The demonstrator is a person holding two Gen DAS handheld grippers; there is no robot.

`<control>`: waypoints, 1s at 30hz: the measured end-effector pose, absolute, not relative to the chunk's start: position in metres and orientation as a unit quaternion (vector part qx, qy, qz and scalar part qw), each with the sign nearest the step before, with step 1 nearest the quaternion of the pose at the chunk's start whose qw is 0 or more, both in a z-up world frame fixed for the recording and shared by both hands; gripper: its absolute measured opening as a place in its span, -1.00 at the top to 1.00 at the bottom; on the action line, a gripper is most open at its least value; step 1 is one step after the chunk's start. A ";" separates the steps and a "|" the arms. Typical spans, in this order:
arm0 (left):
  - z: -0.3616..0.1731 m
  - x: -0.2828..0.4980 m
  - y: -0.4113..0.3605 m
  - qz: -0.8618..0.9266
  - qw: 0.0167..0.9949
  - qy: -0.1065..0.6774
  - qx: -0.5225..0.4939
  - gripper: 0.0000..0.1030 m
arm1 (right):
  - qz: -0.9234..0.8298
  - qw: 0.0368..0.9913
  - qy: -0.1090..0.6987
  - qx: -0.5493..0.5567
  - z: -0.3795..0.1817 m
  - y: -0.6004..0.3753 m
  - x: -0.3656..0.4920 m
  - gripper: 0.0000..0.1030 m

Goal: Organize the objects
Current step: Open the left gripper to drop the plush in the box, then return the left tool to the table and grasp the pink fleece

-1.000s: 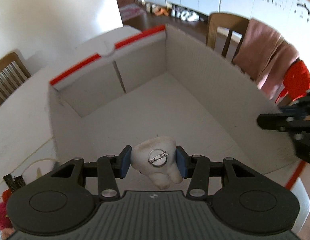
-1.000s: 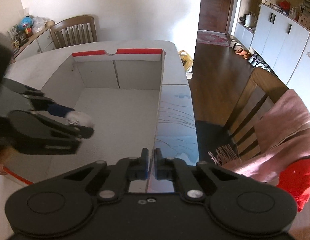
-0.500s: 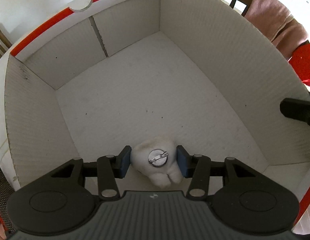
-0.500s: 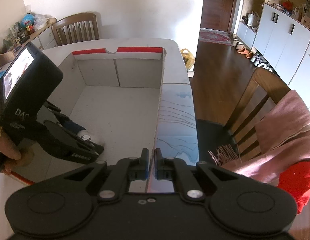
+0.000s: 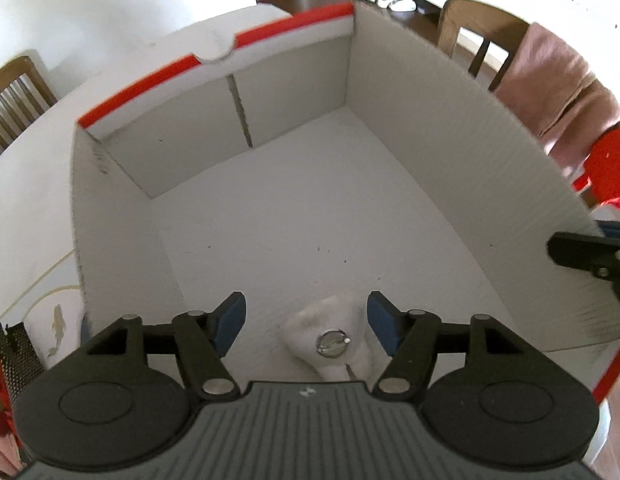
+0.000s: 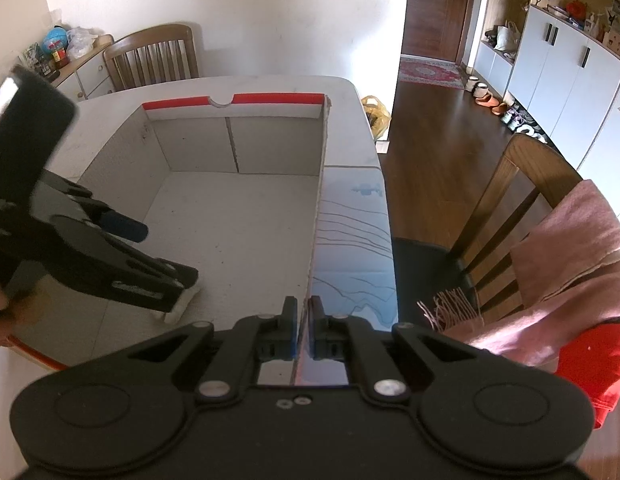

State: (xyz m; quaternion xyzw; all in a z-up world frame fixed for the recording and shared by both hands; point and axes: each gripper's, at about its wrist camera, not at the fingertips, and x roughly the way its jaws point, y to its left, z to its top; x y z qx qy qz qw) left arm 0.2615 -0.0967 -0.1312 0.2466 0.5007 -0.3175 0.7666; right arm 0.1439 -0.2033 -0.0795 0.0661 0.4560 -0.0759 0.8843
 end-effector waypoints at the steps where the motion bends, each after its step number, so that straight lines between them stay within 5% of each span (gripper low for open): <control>1: -0.127 0.262 -0.096 -0.320 0.768 0.497 0.245 -0.28 | -0.076 0.884 0.456 0.067 -0.080 -0.204 0.144 0.92; 30: -0.039 0.206 0.041 -0.308 0.849 0.400 0.154 -0.43 | -0.116 0.873 0.472 0.051 -0.078 -0.187 0.148 0.96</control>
